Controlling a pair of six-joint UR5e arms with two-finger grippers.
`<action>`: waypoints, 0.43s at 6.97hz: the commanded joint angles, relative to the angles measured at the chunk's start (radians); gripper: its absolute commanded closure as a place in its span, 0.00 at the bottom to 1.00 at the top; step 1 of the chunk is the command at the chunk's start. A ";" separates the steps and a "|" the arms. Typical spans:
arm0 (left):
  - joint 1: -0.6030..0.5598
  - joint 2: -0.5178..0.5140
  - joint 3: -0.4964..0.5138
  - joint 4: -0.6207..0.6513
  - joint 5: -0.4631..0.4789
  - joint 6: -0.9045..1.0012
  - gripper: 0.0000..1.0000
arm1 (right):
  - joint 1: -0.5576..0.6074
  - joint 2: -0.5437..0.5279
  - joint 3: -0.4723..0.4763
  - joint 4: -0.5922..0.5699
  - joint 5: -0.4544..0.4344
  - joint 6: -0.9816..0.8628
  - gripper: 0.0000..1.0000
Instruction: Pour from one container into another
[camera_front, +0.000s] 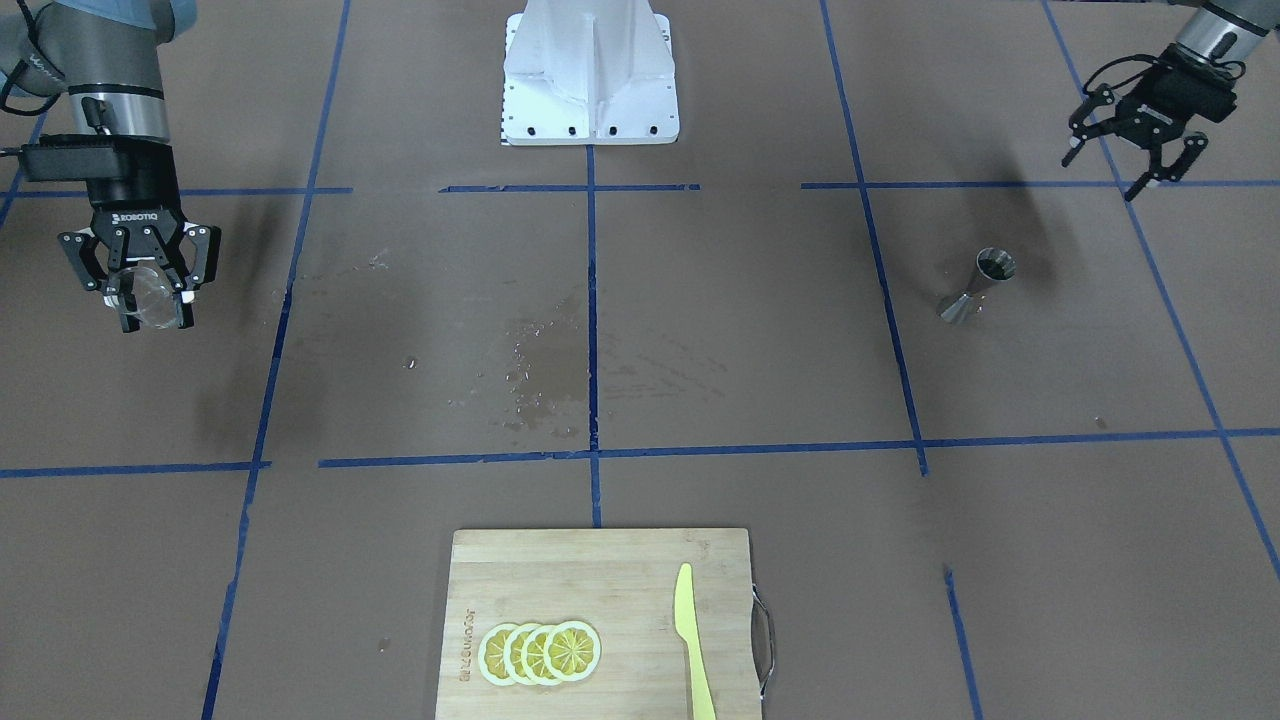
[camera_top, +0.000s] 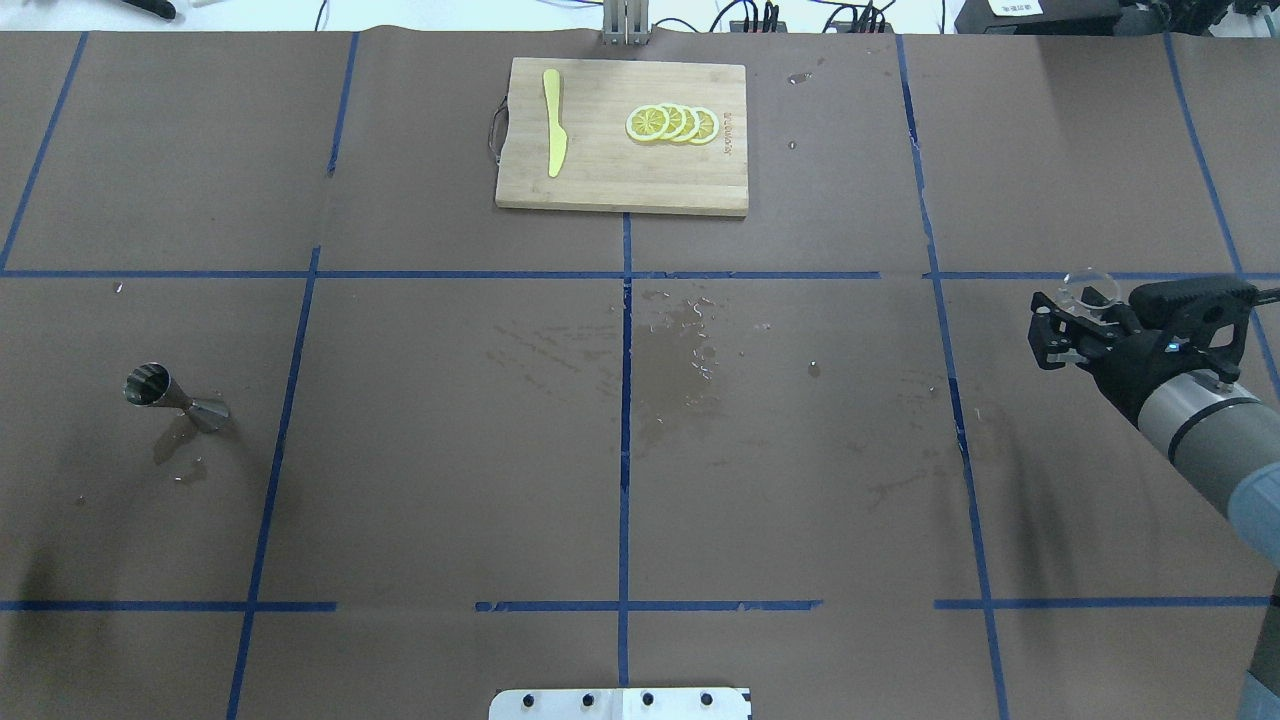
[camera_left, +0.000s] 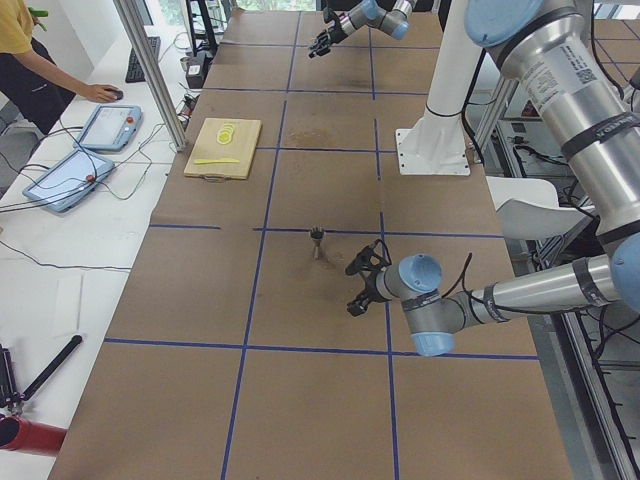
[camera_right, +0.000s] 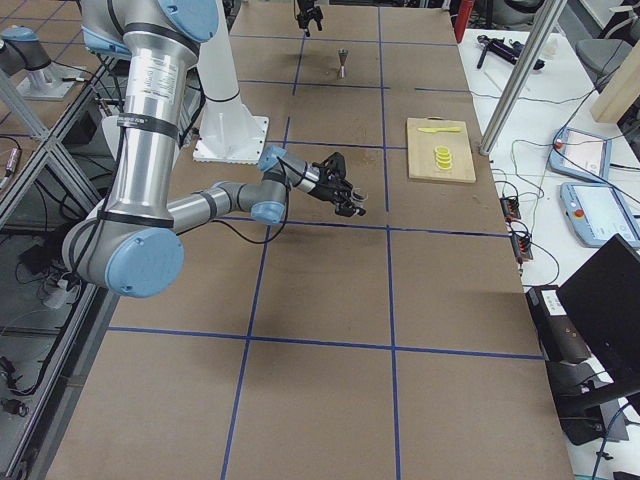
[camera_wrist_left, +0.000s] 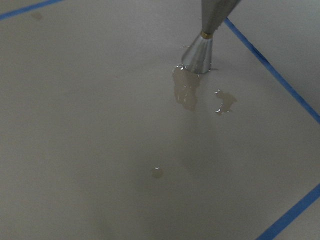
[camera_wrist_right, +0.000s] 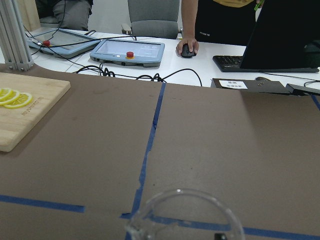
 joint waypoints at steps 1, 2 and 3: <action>-0.310 -0.132 0.004 0.316 -0.229 0.232 0.00 | -0.083 -0.029 -0.056 0.047 -0.085 0.076 0.73; -0.337 -0.187 -0.001 0.415 -0.268 0.233 0.00 | -0.179 -0.015 -0.062 0.046 -0.197 0.123 0.68; -0.363 -0.244 -0.007 0.508 -0.290 0.233 0.00 | -0.235 -0.014 -0.070 0.045 -0.251 0.125 0.63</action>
